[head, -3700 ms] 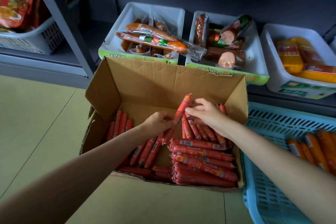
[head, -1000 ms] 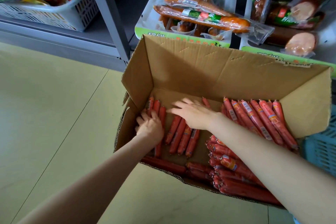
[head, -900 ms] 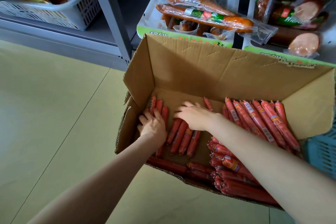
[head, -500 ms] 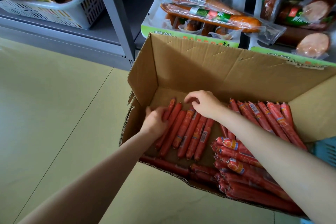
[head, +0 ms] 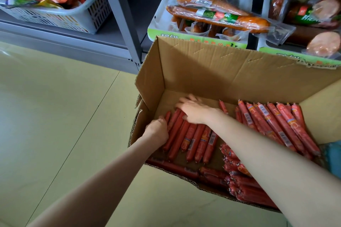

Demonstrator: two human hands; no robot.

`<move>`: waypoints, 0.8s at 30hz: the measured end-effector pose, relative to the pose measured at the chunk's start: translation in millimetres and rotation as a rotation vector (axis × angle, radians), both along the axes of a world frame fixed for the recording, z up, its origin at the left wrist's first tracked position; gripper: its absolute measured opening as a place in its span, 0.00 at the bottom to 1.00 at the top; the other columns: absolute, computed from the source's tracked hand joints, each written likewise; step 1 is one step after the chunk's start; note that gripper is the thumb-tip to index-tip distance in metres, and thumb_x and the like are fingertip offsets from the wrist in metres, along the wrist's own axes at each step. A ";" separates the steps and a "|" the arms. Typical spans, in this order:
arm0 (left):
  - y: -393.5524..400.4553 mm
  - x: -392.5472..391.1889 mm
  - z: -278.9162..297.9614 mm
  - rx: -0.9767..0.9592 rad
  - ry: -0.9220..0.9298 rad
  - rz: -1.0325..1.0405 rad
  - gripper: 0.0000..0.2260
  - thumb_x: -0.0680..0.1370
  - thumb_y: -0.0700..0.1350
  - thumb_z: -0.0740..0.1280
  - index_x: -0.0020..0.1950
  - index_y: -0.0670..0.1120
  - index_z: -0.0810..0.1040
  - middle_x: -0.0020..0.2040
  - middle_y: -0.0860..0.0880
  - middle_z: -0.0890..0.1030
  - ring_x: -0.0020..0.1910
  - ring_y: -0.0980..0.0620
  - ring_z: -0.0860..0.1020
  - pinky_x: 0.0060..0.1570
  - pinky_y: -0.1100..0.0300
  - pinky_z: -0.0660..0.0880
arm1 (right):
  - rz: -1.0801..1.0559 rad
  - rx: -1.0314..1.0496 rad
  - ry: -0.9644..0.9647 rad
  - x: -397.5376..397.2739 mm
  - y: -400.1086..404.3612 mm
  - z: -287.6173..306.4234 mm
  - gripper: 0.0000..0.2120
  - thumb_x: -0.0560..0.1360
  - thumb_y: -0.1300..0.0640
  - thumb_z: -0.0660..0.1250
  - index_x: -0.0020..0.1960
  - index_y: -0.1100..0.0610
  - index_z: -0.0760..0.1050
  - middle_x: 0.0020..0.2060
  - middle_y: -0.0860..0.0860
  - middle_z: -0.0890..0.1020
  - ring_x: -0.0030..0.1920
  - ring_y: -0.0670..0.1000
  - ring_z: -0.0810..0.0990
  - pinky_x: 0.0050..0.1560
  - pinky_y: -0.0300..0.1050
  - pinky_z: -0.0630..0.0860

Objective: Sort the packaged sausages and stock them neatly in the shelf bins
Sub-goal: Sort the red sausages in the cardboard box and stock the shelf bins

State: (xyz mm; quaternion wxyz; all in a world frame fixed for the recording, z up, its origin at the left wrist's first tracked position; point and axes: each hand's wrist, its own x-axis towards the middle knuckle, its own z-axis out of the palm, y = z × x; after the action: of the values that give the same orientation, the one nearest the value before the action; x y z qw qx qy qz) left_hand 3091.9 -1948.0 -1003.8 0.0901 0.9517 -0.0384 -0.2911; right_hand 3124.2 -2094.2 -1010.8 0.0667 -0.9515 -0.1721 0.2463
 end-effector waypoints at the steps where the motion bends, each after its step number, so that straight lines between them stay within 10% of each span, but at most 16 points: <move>1: -1.0 -0.2 0.7 0.002 -0.007 0.015 0.19 0.81 0.49 0.58 0.65 0.36 0.67 0.62 0.37 0.74 0.63 0.40 0.72 0.59 0.52 0.69 | 0.010 -0.021 -0.017 2.0 -0.3 1.4 0.23 0.77 0.63 0.60 0.71 0.54 0.65 0.72 0.54 0.60 0.71 0.61 0.56 0.68 0.56 0.59; 9: 8.5 4.2 4.8 -0.415 0.052 0.287 0.15 0.75 0.41 0.68 0.61 0.41 0.76 0.55 0.42 0.80 0.54 0.44 0.77 0.51 0.58 0.72 | 0.031 -0.030 -0.210 -5.3 -9.5 15.5 0.17 0.75 0.64 0.62 0.62 0.54 0.73 0.67 0.57 0.63 0.66 0.58 0.60 0.62 0.51 0.63; 15: -9.0 8.6 9.6 -0.525 0.053 0.274 0.12 0.75 0.40 0.68 0.58 0.43 0.79 0.52 0.43 0.81 0.53 0.45 0.78 0.53 0.57 0.73 | -0.149 0.204 -0.093 -18.8 -52.3 37.0 0.07 0.71 0.58 0.70 0.49 0.52 0.75 0.38 0.44 0.73 0.46 0.49 0.72 0.52 0.44 0.66; 24: -77.3 2.2 54.1 -1.147 0.472 0.349 0.07 0.78 0.37 0.63 0.50 0.46 0.78 0.36 0.51 0.79 0.30 0.59 0.76 0.36 0.65 0.71 | -0.920 1.159 0.073 -53.4 -116.8 93.5 0.14 0.69 0.72 0.70 0.51 0.61 0.73 0.33 0.55 0.77 0.25 0.45 0.75 0.28 0.34 0.72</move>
State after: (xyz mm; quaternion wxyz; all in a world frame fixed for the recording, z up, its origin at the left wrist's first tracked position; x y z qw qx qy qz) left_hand 3094.1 -2025.4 -949.7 0.6366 0.6551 -0.0116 -0.4068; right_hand 3070.8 -2211.0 -917.2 0.6606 -0.7307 0.1437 0.0946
